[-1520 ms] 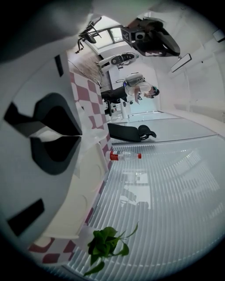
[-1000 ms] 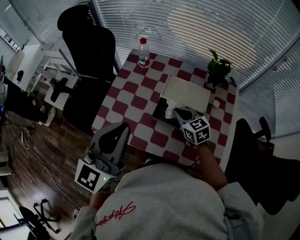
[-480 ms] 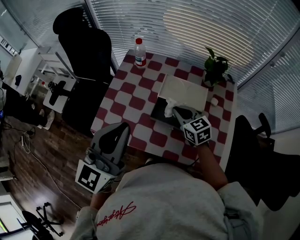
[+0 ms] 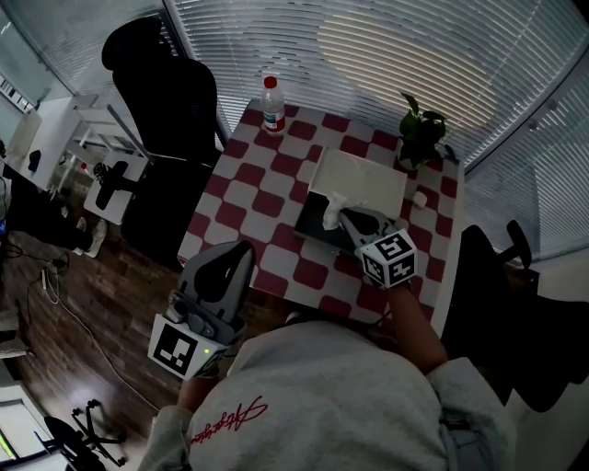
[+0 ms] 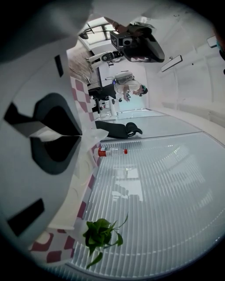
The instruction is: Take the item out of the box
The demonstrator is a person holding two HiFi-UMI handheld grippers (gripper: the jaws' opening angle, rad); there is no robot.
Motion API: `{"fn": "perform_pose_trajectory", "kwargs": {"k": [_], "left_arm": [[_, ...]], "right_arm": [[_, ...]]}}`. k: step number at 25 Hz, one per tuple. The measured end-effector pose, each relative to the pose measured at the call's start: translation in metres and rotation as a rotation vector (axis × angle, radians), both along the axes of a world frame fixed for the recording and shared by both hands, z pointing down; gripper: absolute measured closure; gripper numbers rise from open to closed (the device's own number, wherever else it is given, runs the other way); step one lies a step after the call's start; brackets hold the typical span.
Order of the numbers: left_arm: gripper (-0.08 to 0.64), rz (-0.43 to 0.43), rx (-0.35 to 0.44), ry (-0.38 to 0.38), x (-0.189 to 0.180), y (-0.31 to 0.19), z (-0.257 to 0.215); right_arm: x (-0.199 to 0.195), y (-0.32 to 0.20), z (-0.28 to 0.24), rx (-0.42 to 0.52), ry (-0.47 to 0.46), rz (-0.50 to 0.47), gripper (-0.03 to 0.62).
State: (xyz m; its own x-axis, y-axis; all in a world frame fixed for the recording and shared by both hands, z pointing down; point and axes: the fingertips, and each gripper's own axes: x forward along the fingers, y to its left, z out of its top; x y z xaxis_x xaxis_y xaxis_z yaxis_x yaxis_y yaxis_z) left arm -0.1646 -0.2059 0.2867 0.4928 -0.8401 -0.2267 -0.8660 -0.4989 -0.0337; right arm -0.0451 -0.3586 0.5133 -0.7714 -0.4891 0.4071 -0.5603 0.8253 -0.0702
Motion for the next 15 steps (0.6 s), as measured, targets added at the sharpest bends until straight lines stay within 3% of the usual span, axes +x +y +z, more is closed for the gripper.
{"fn": "perform_pose_trajectory", "kwargs": {"k": [15], "left_arm": [[0.541, 0.011, 0.012, 0.001, 0.004, 0.001, -0.002]], "right_arm": [[0.003, 0.001, -0.016, 0.025, -0.049, 0.016, 0.577]]}}
